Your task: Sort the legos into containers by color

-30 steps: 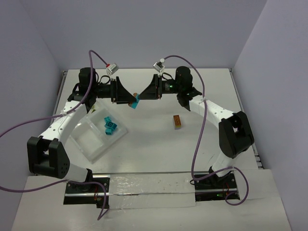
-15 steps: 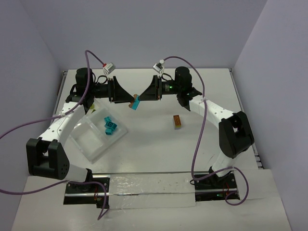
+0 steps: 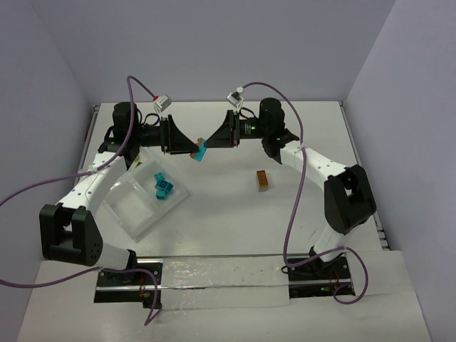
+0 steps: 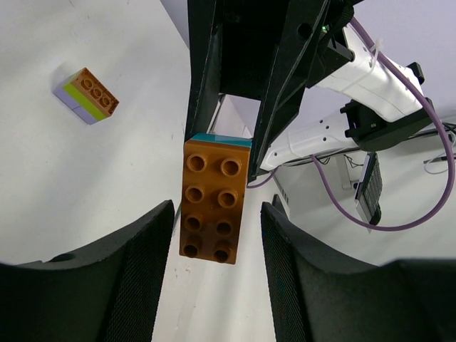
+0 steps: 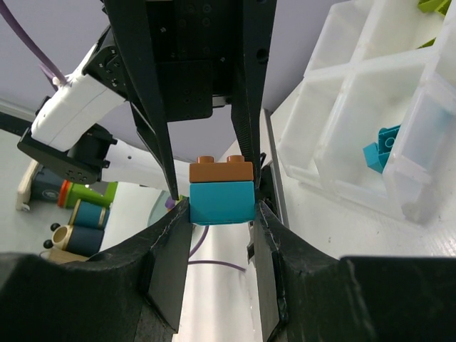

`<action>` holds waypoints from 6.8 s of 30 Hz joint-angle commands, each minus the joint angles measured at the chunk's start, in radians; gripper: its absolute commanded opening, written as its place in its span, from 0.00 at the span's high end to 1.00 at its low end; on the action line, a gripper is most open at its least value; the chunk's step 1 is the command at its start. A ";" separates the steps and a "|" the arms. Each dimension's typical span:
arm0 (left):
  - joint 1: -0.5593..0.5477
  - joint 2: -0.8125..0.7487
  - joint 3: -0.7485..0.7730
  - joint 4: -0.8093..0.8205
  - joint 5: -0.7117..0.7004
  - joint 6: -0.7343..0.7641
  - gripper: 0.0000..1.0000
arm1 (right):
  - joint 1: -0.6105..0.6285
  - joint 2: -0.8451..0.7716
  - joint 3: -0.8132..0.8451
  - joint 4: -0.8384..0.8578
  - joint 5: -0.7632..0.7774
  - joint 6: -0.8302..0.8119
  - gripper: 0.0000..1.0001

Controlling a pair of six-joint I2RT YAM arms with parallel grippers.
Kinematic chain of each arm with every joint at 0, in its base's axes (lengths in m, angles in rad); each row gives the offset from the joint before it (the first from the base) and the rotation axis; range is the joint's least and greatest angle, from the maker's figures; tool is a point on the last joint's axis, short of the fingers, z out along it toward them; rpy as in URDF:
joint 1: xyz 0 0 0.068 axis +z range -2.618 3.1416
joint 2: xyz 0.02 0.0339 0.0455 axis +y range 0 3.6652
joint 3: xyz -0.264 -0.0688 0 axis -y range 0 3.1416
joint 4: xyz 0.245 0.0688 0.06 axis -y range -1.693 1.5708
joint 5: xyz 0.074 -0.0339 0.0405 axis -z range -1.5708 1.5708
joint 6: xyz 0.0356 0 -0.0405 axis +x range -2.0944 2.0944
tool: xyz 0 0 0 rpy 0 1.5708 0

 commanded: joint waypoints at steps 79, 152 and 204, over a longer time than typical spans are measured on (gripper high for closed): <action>0.544 -0.181 0.064 -0.668 -1.085 0.063 1.00 | -0.003 -0.157 0.093 -0.661 0.443 -0.548 1.00; 0.358 -0.407 0.030 -0.641 -1.277 0.054 0.28 | 0.435 0.600 0.830 -0.838 0.790 -0.408 0.93; 0.094 -0.150 0.163 -0.713 -1.210 0.182 0.24 | -0.056 -0.062 -0.118 -0.945 1.171 -0.532 0.06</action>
